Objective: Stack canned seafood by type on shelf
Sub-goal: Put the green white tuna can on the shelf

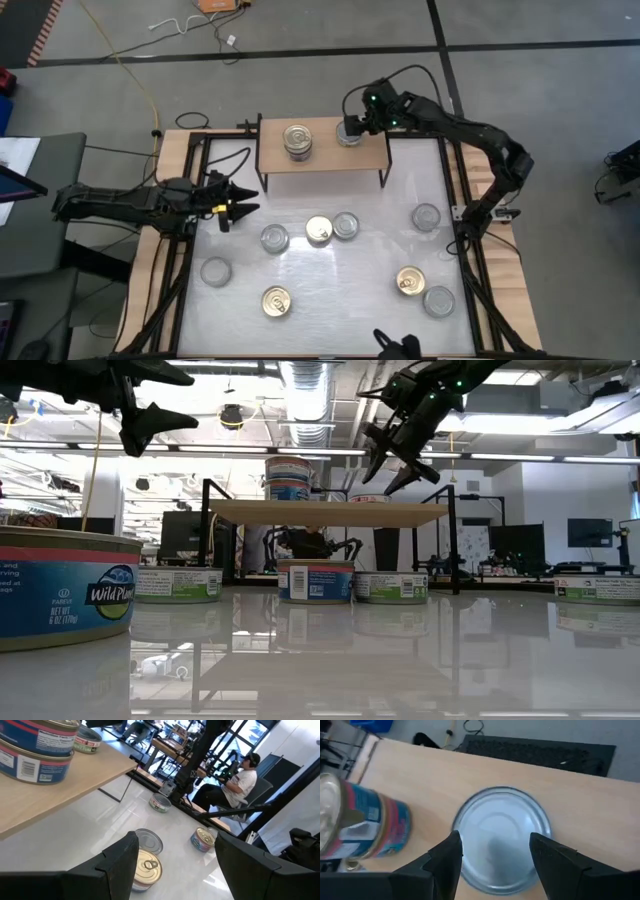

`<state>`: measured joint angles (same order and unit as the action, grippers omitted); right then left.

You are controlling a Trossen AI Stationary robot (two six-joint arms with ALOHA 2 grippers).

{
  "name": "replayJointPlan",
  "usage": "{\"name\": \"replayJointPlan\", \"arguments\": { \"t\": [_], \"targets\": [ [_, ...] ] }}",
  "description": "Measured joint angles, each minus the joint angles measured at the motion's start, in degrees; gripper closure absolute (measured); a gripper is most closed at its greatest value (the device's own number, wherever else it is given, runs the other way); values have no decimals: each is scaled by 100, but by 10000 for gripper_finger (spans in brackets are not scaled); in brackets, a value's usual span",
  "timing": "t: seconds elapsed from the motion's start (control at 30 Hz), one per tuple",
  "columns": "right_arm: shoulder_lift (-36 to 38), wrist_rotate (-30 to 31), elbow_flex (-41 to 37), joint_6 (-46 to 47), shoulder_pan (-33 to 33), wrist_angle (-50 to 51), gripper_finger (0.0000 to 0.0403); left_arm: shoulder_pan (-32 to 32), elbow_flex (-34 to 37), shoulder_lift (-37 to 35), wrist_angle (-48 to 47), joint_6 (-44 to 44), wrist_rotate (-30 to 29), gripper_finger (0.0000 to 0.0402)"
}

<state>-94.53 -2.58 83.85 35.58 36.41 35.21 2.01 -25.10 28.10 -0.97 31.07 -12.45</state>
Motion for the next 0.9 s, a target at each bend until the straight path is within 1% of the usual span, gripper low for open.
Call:
{"name": "replayJointPlan", "arguments": {
  "t": [0.17, 0.3, 0.57, 0.7, 0.9],
  "targets": [
    [-26, 130, 9, 78, 47, 386, 147, -82, 0, 0, 0, -2, -2, 151],
    [-11, 499, 22, 93, 43, 708, 147, -89, 0, 0, 0, -2, -2, 151],
    [62, 643, 84, 99, 113, 881, 147, -89, 0, 0, 0, 2, 2, 151],
    [62, 898, 153, 97, 165, 1117, 147, -89, 0, 0, 0, 4, 2, 151],
    [98, 956, 153, -8, 202, 985, 147, -89, 0, -2, 0, 13, 7, 151]
  ]
}}
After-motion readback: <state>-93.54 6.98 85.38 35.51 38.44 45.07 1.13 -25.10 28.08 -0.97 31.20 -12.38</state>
